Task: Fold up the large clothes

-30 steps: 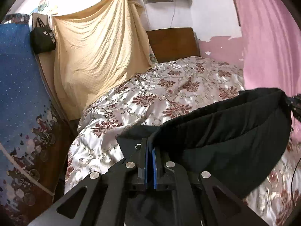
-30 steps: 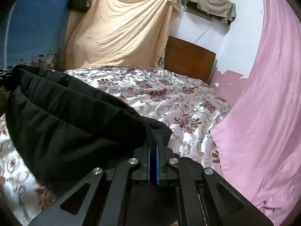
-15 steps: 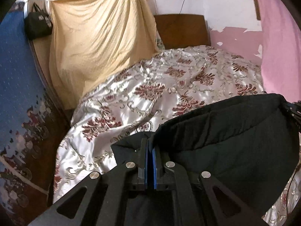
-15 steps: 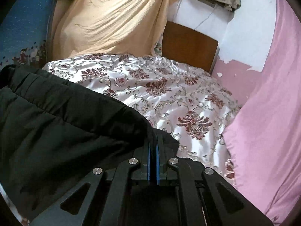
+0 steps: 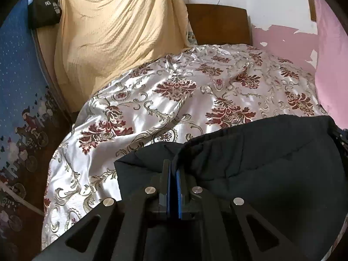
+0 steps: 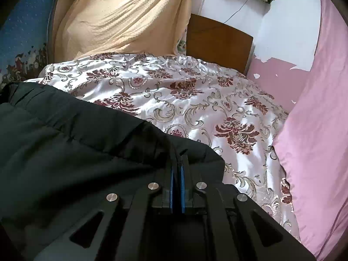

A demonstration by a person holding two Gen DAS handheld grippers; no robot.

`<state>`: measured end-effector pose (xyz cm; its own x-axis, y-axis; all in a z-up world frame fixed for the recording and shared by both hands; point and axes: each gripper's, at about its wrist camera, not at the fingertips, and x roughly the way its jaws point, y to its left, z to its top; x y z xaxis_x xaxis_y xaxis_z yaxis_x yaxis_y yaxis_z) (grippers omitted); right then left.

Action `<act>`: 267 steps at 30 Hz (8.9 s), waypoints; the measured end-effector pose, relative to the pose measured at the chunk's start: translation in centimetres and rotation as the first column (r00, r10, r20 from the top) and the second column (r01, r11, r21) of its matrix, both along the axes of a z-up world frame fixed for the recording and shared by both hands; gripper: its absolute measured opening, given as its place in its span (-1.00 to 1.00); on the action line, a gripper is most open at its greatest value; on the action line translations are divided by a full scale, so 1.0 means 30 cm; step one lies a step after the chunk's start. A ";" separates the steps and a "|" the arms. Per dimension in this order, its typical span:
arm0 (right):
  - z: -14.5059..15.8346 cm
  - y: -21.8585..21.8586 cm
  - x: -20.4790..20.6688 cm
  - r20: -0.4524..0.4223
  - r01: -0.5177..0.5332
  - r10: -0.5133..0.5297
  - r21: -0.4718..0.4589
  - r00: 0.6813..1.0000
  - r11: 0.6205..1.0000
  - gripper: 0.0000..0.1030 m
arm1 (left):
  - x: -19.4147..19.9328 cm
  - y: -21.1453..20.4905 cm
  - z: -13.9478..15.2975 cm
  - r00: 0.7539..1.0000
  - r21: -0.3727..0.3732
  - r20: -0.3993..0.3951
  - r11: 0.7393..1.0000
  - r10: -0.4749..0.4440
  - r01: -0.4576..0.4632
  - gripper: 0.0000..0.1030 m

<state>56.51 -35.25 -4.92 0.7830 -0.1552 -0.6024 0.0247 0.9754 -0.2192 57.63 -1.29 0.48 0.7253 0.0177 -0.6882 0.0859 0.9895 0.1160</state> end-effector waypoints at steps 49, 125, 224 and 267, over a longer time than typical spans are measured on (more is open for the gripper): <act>-0.190 0.064 0.101 -0.030 -0.166 0.181 0.275 0.983 0.947 0.84 | 0.033 -0.104 -0.221 0.999 -0.156 0.002 0.986 -0.053 0.053 1.00; -0.290 0.012 0.071 0.086 -0.188 0.167 0.428 0.982 0.884 0.97 | 0.040 -0.051 -0.296 0.993 -0.327 0.114 0.942 -0.043 0.079 1.00; -0.398 -0.287 -0.102 -0.168 -0.101 0.265 0.638 0.949 0.763 -0.05 | -0.143 0.157 -0.322 0.965 -0.272 -0.188 0.954 -0.180 0.125 -0.06; -0.202 -0.249 -0.757 -0.219 0.043 0.104 0.575 0.970 0.817 -0.30 | -0.786 0.217 -0.153 0.971 -0.270 -0.226 0.963 -0.084 0.021 -0.41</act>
